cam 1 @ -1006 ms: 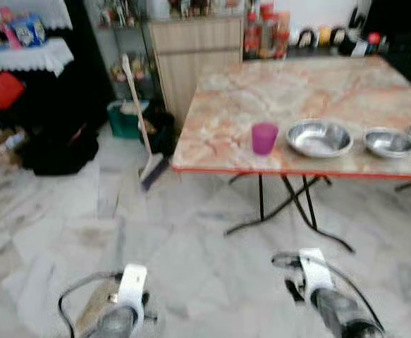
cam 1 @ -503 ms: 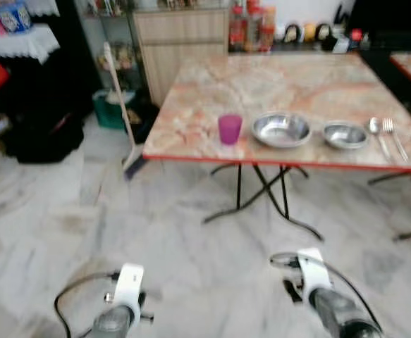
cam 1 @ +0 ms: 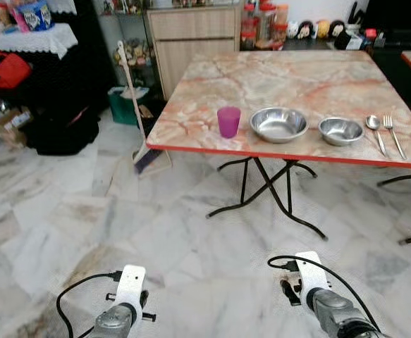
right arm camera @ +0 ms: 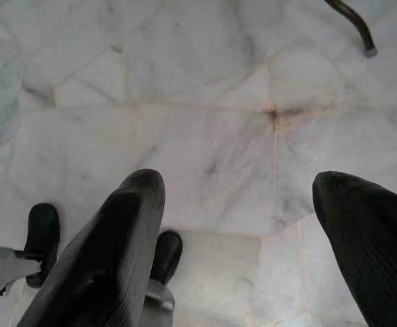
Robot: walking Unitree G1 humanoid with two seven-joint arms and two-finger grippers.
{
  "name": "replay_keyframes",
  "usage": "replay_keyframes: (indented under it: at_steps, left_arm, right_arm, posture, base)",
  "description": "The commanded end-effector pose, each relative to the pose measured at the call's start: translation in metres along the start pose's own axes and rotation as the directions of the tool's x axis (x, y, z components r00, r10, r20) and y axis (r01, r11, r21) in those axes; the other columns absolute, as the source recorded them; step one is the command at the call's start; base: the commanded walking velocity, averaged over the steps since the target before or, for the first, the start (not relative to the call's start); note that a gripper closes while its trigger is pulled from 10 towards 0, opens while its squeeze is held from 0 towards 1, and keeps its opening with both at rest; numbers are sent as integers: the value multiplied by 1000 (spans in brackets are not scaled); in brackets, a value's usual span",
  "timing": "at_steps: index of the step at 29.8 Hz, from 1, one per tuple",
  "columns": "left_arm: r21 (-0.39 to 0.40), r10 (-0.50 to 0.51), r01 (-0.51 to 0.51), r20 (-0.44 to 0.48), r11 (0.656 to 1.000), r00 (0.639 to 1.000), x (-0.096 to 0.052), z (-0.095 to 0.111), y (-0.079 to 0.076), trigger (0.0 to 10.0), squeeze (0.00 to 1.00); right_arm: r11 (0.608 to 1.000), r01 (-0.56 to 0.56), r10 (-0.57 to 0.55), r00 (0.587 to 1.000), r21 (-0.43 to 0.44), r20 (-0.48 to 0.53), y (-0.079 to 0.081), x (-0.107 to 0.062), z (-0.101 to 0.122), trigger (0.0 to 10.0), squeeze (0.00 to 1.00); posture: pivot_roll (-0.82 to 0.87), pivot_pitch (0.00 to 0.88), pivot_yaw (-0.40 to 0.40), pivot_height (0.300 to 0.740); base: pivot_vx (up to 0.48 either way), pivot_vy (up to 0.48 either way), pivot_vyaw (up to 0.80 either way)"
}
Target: Setting the table
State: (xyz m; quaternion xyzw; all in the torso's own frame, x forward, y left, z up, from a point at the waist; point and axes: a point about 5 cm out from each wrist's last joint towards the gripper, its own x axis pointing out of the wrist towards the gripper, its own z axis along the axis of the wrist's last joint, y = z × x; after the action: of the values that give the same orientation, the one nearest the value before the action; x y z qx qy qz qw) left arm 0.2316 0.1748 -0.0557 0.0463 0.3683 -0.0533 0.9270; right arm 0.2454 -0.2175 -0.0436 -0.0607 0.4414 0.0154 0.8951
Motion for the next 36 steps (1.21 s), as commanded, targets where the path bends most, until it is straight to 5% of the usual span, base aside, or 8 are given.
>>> replay_keyframes:
  at_steps: [1,23,36]
  left_arm:
    - [19,10,-10,-8,1000,1000,-1,-1,4,10000,0]
    - [-33,24,-24,1,999,1000,-1,-1,5,10000,0]
    - [15,23,-23,-11,1000,1000,-1,-1,5,10000,0]
  right_arm:
    - [1000,0,0,1000,5,18,0,0,5,10000,0]
    - [1000,4,-4,1000,3,19,0,0,5,10000,0]
    - [1000,14,-14,1000,2,28,-1,0,6,10000,0]
  posture:
    - [-57,22,40,740]
    - [-57,24,39,740]
    - [-54,22,40,740]
  base:
    - [0,0,0]
    - [0,-112,0]
    - [0,-214,0]
